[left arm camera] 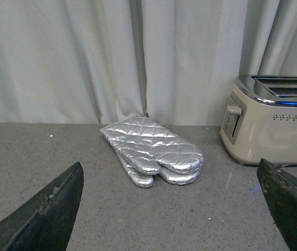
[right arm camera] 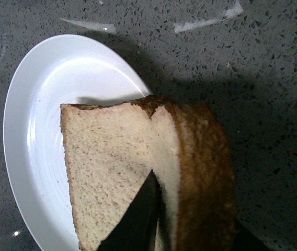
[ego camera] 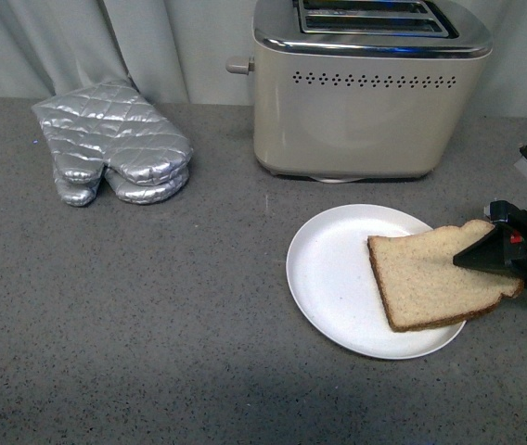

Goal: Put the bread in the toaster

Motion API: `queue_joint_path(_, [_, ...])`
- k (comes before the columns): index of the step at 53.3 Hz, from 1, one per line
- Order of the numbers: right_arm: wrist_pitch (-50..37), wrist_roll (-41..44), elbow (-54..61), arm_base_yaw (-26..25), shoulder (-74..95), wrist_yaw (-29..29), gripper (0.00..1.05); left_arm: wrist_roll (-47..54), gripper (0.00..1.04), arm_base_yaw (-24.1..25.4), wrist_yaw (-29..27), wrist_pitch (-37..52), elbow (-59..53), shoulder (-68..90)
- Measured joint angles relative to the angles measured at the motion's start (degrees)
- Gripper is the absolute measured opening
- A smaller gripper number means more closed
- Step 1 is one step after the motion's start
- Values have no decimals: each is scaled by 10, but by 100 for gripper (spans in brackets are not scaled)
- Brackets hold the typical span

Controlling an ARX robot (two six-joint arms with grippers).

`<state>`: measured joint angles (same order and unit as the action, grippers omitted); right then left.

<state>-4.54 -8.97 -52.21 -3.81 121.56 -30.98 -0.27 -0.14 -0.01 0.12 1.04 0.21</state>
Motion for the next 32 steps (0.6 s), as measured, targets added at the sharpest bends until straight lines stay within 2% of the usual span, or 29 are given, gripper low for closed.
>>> queue_joint_path(5, [7, -8, 4, 0, -22, -2, 2, 0, 98, 0, 0, 0, 0, 0])
queue_joint_path(24, [18, -80, 34, 15, -163, -33, 2, 0, 98, 0, 0, 0, 0, 0])
queue_joint_path(32, [13, -151, 39, 32, -238, -10, 2, 0, 98, 0, 0, 0, 0, 0])
